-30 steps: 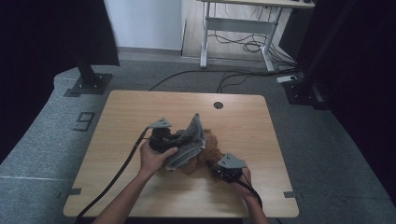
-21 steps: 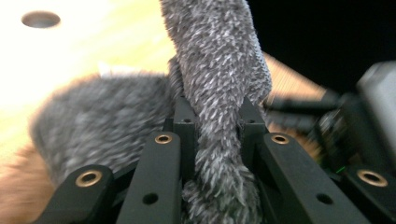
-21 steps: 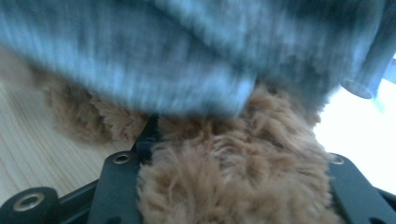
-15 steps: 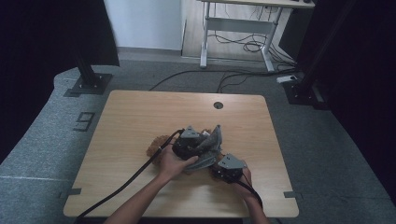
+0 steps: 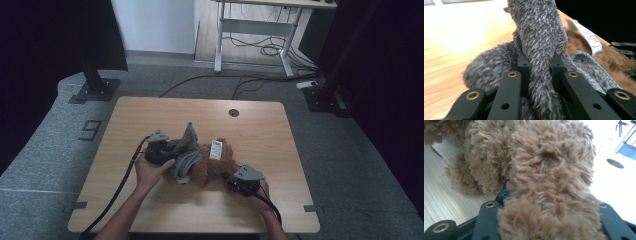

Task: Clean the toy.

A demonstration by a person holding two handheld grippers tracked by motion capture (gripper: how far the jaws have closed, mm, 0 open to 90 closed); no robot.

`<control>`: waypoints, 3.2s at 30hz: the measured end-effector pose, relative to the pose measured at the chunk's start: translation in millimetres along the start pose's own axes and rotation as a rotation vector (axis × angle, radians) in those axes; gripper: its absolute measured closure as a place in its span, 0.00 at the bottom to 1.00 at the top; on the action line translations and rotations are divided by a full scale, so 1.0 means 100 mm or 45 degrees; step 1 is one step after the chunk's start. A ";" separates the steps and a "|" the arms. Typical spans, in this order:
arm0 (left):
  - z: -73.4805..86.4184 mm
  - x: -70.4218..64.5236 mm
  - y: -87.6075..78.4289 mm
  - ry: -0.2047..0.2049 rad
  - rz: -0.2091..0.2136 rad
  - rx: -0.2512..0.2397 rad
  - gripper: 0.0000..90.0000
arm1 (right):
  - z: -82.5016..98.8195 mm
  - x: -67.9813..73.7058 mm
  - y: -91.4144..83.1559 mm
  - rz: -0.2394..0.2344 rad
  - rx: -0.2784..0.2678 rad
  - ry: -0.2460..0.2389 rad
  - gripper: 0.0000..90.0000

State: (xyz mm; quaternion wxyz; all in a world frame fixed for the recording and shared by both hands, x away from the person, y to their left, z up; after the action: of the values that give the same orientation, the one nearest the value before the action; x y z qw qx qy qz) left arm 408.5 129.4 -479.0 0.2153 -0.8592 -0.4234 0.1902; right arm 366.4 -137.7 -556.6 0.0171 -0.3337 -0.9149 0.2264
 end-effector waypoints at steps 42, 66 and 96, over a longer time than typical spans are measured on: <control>0.33 -0.29 0.04 0.026 0.145 -0.019 0.85 | -0.28 -0.15 -0.39 -0.130 -0.155 0.241 0.26; 0.73 -0.47 -0.18 0.087 0.134 -0.123 0.86 | -0.08 0.25 -0.08 -0.271 0.127 0.162 0.57; 0.00 -0.77 0.12 0.101 0.240 -0.089 0.84 | 0.01 -0.01 -0.13 -0.140 -0.010 0.169 0.61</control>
State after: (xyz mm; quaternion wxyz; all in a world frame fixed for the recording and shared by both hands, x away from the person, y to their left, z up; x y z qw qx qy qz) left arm 372.2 60.7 -474.0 0.1830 -0.9090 -0.3384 0.1605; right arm 359.3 -147.4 -552.1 0.0888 -0.2972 -0.9297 0.1988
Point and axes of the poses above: each handheld gripper's, and its own axes: y roughly forward along the jaws, z roughly out of its underside, x roughly to its left, the point moved 5 cm from there along y, roughly forward along the jaws, and after that the axes turned 9 degrees about -z, right-handed, at the moved point
